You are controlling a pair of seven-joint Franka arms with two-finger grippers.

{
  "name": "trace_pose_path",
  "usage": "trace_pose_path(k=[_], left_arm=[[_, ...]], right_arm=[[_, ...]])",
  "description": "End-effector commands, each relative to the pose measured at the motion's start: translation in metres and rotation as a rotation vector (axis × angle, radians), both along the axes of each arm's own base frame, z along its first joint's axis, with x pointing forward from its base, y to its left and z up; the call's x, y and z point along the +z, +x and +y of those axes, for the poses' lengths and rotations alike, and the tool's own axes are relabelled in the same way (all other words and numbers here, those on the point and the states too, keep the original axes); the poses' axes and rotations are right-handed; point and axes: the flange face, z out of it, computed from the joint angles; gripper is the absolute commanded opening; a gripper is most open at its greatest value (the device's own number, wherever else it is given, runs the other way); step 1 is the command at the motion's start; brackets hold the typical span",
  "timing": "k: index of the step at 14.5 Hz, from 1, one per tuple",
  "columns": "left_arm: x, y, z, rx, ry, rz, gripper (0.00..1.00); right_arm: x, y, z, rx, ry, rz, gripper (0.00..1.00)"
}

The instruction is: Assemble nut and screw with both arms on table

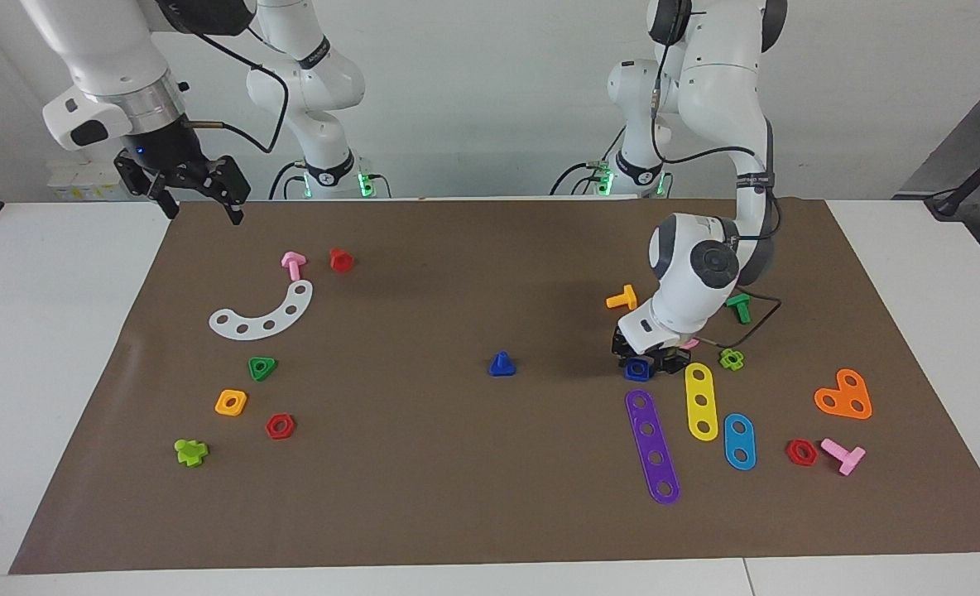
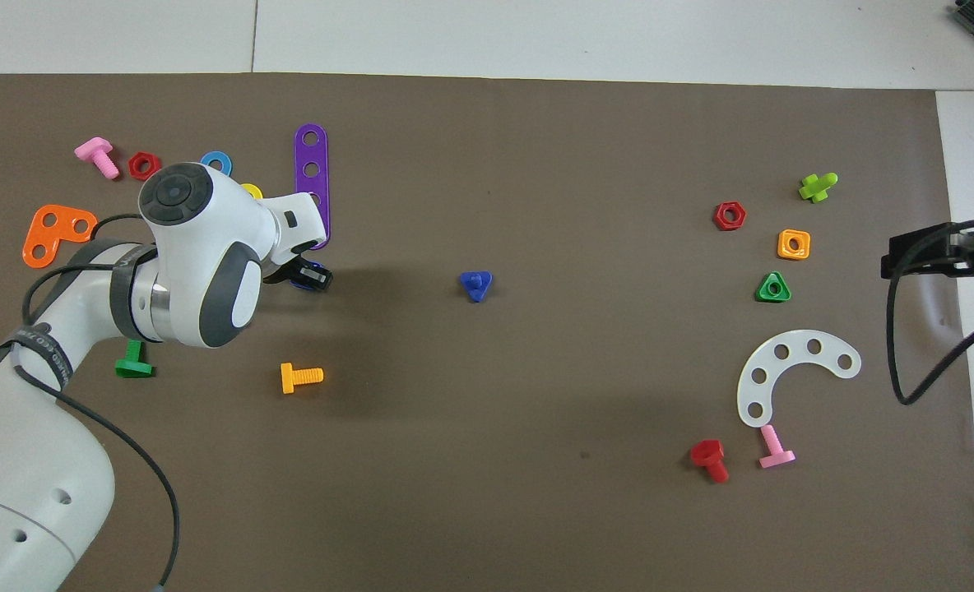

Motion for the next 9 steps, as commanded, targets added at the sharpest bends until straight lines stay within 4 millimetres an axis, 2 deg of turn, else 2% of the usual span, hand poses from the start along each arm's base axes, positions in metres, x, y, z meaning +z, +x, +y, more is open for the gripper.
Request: trace_pose_path(k=[1, 2, 3, 6, 9], left_arm=[[0.005, -0.008, 0.0, -0.005, -0.005, -0.005, 0.29], [0.006, -0.006, 0.0, 0.0, -0.007, -0.008, 0.19], [0.01, -0.003, -0.001, 0.017, -0.01, -0.016, 0.16], [0.034, 0.015, -0.009, 0.081, -0.023, -0.033, 0.15], [0.063, 0.028, -0.052, 0.18, -0.032, -0.028, 0.14]], right_arm=[[-0.001, -0.003, 0.0, 0.024, 0.004, 0.02, 1.0], [-0.001, -0.004, 0.001, 0.027, 0.001, 0.025, 1.0], [-0.002, -0.004, 0.001, 0.033, -0.006, 0.03, 1.0], [-0.006, -0.009, 0.001, 0.035, -0.007, 0.077, 1.0], [-0.008, -0.009, 0.0, 0.029, -0.007, 0.076, 1.0]])
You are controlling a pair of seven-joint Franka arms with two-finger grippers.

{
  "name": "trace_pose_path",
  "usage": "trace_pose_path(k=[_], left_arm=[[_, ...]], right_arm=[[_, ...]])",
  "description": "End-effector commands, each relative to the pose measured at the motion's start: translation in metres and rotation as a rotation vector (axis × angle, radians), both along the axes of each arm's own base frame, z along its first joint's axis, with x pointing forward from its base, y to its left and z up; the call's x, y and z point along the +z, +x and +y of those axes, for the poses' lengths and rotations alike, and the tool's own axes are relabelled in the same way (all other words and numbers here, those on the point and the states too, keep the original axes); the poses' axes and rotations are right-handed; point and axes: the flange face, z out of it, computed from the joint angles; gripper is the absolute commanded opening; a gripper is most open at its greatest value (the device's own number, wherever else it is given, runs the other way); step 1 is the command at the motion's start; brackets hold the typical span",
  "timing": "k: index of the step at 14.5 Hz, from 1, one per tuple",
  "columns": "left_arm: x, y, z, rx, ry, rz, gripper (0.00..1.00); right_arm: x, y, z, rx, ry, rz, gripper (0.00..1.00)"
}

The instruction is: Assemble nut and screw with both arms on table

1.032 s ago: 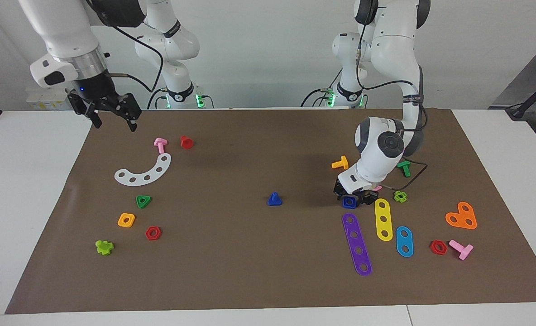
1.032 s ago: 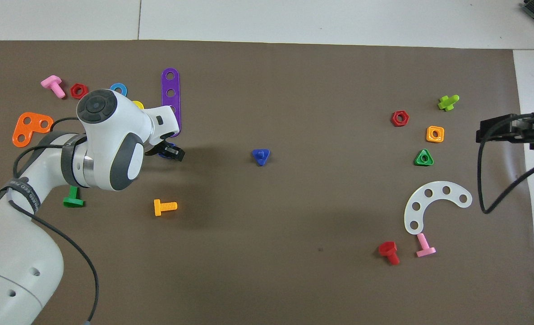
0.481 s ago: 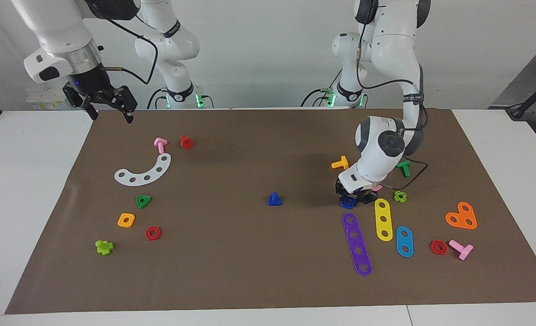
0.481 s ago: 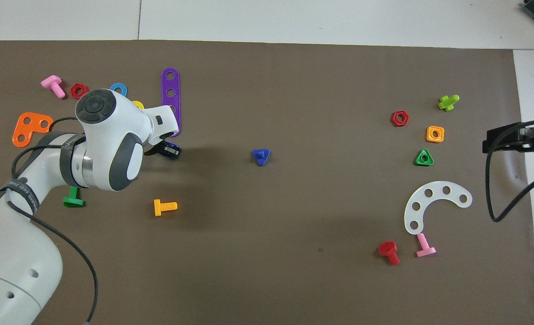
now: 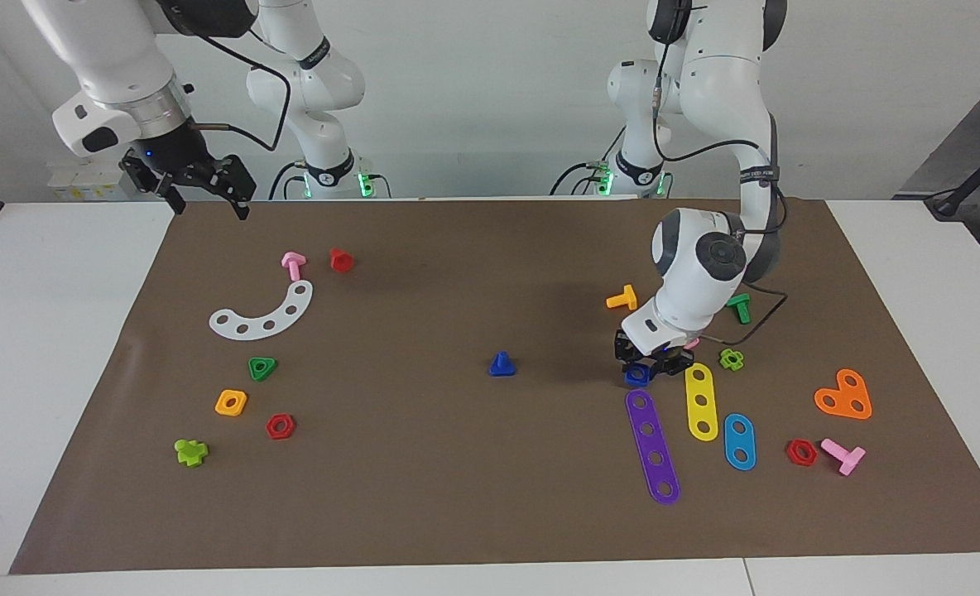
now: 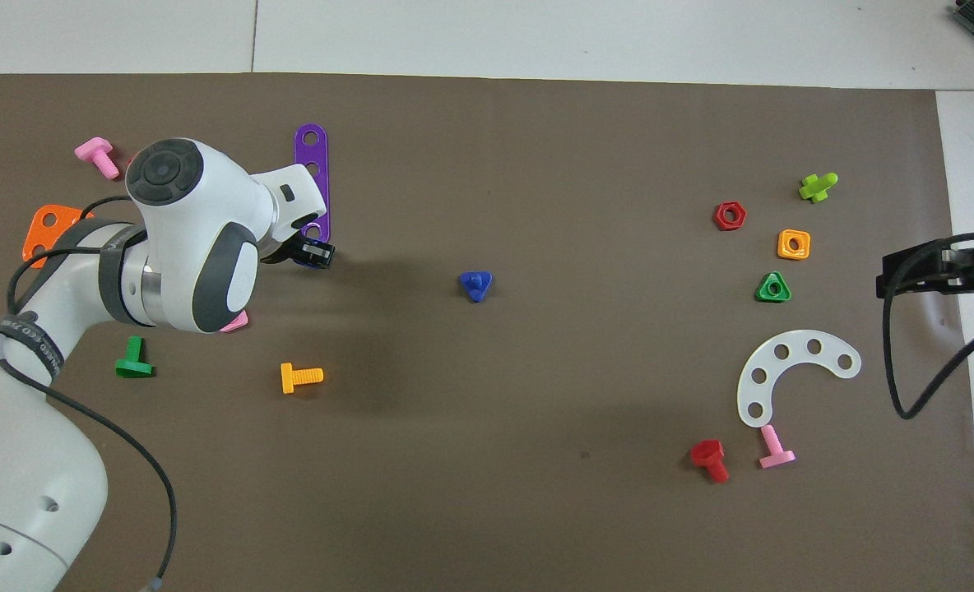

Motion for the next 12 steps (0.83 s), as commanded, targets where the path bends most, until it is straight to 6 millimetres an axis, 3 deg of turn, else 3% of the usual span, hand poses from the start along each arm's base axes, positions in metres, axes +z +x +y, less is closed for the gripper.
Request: trace_pose_path(k=[1, 6, 8, 12], left_arm=[[0.024, 0.008, -0.048, 0.094, -0.015, 0.016, 0.13], [0.037, -0.013, -0.139, 0.166, -0.087, 0.032, 0.1], [0.031, -0.023, -0.177, 0.168, -0.082, 0.051, 0.1], [0.033, -0.04, -0.209, 0.158, -0.08, 0.06, 0.1]], right_arm=[[-0.003, -0.003, -0.002, 0.023, -0.002, 0.011, 1.0], [0.0, -0.005, 0.006, 0.037, 0.012, 0.006, 1.0], [0.001, -0.005, 0.008, 0.04, 0.012, 0.005, 1.0], [0.0, -0.005, 0.008, 0.04, 0.012, 0.006, 1.0]])
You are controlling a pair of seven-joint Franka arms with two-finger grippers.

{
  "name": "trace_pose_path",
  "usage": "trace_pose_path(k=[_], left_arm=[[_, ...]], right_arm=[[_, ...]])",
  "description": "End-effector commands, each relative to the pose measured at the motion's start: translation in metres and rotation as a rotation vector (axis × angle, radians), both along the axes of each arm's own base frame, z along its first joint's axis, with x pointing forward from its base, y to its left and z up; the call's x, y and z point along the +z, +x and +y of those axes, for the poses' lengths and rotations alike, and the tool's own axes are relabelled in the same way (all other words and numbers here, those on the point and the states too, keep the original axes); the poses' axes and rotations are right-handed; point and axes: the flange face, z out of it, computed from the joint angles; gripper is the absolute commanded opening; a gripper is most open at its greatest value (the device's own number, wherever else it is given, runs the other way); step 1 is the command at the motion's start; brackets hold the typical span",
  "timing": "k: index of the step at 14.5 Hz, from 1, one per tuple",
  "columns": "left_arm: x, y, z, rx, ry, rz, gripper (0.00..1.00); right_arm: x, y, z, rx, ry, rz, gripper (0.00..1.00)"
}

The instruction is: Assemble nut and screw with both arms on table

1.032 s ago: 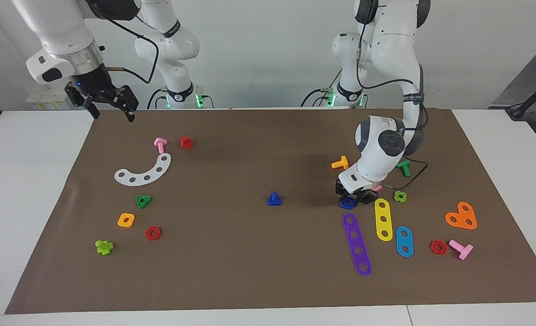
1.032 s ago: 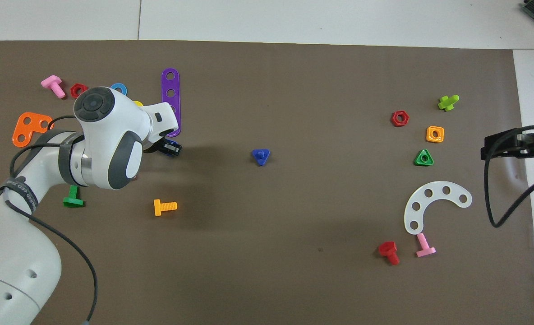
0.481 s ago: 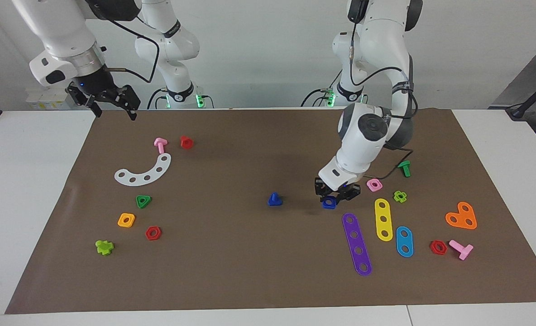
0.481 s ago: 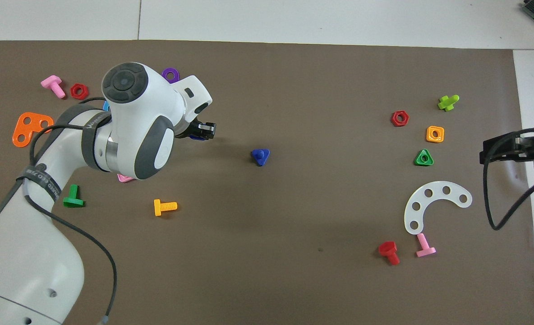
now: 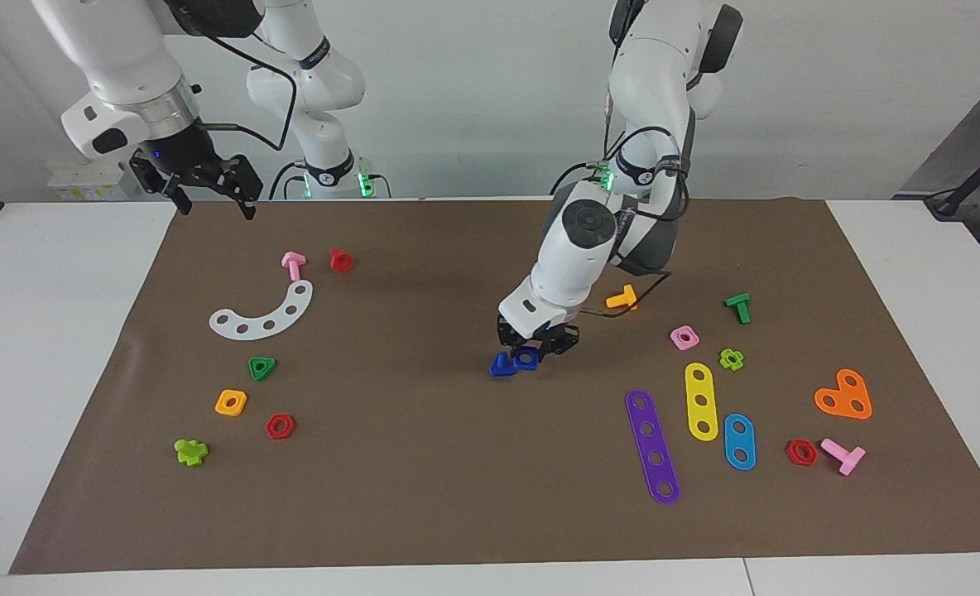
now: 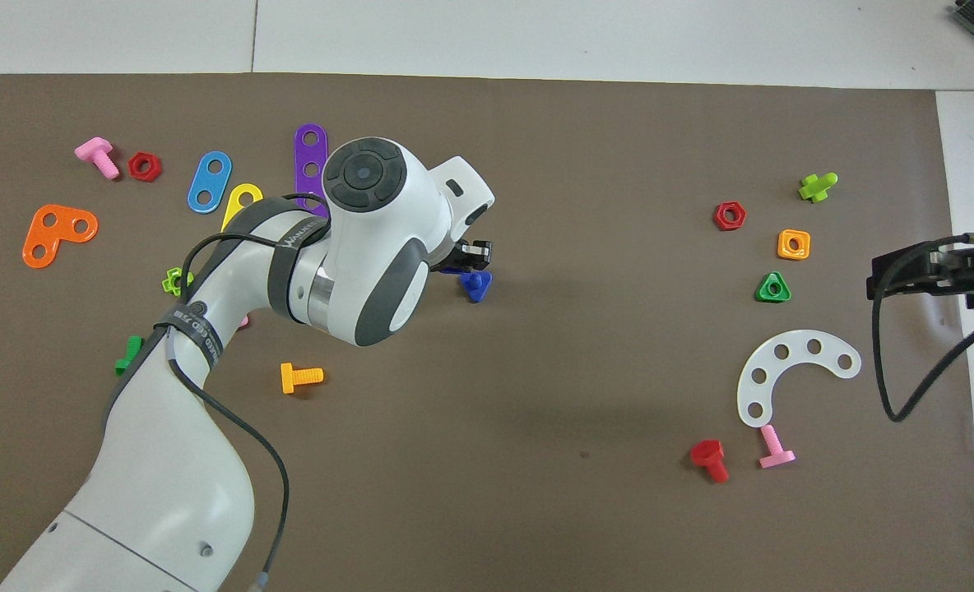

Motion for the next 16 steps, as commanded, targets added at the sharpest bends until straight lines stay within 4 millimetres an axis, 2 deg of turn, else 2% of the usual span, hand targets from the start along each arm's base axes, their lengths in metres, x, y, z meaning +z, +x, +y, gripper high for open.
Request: trace_pose_path(k=[1, 3, 16], left_arm=[[0.003, -0.004, -0.017, 0.014, -0.004, 0.019, 0.1], [-0.002, -0.011, -0.026, 0.006, 0.003, 0.025, 0.1], [-0.024, -0.024, -0.029, 0.009, 0.025, 0.042, 0.09]], right_arm=[[0.001, -0.005, 0.0, 0.025, 0.011, 0.004, 1.0], [0.002, -0.005, 0.0, 0.025, 0.011, 0.002, 1.0], [0.002, -0.005, 0.0, 0.025, 0.011, 0.002, 1.0]])
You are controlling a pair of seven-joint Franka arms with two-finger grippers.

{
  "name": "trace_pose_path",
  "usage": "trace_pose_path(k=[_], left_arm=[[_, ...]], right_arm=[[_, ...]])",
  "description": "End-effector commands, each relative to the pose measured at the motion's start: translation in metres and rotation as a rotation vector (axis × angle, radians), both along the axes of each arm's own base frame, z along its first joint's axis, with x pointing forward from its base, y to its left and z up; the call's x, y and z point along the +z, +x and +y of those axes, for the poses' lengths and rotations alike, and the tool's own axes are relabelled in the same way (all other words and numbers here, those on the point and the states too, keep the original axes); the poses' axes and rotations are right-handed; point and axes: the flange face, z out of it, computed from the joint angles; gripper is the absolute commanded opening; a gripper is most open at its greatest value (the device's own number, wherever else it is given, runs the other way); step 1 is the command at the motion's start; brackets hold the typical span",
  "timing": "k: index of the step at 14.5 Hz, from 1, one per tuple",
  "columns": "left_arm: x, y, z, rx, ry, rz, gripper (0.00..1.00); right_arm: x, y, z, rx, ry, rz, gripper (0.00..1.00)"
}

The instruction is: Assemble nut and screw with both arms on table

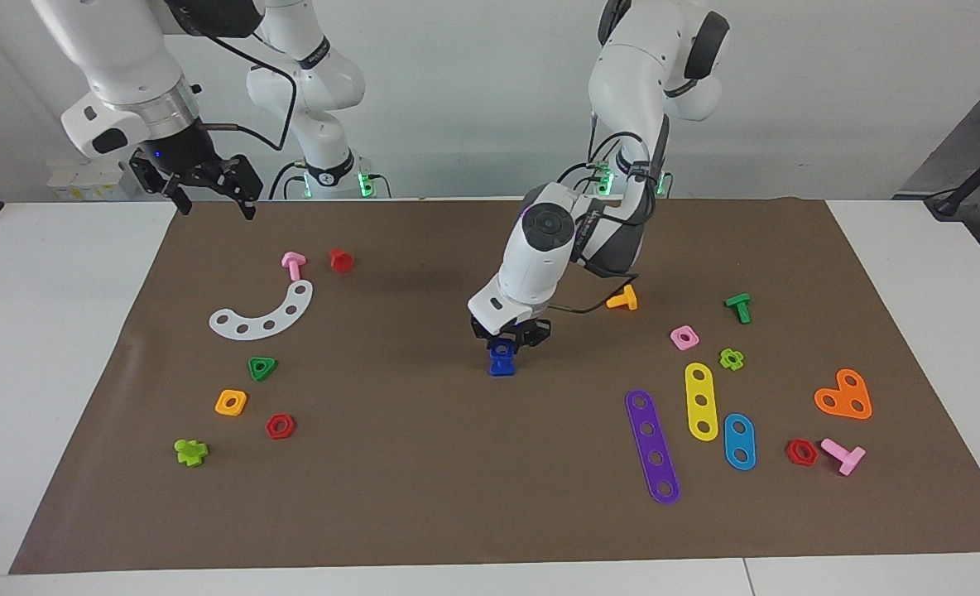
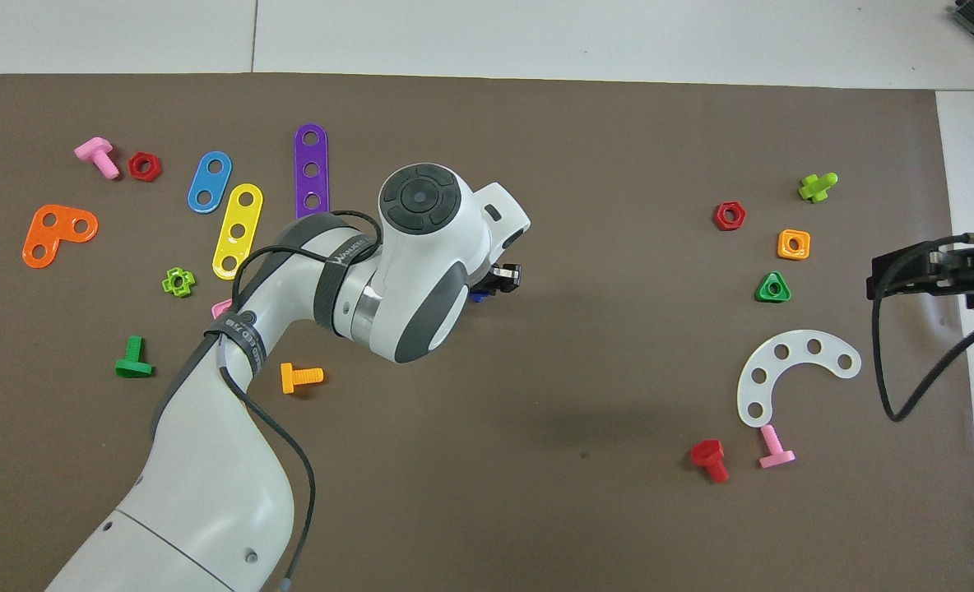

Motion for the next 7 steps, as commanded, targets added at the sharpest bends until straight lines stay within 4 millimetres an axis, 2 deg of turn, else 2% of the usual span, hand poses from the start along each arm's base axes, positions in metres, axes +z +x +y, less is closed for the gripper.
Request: trace_pose_path(k=[1, 7], left_arm=[[-0.007, -0.004, -0.002, 0.014, 0.005, 0.003, 0.08], [-0.024, -0.008, -0.002, 0.018, 0.008, 0.002, 0.08]], right_arm=[[0.001, -0.005, 0.0, 0.025, 0.011, 0.004, 1.0], [0.001, -0.005, 0.0, 0.025, 0.011, 0.004, 1.0]])
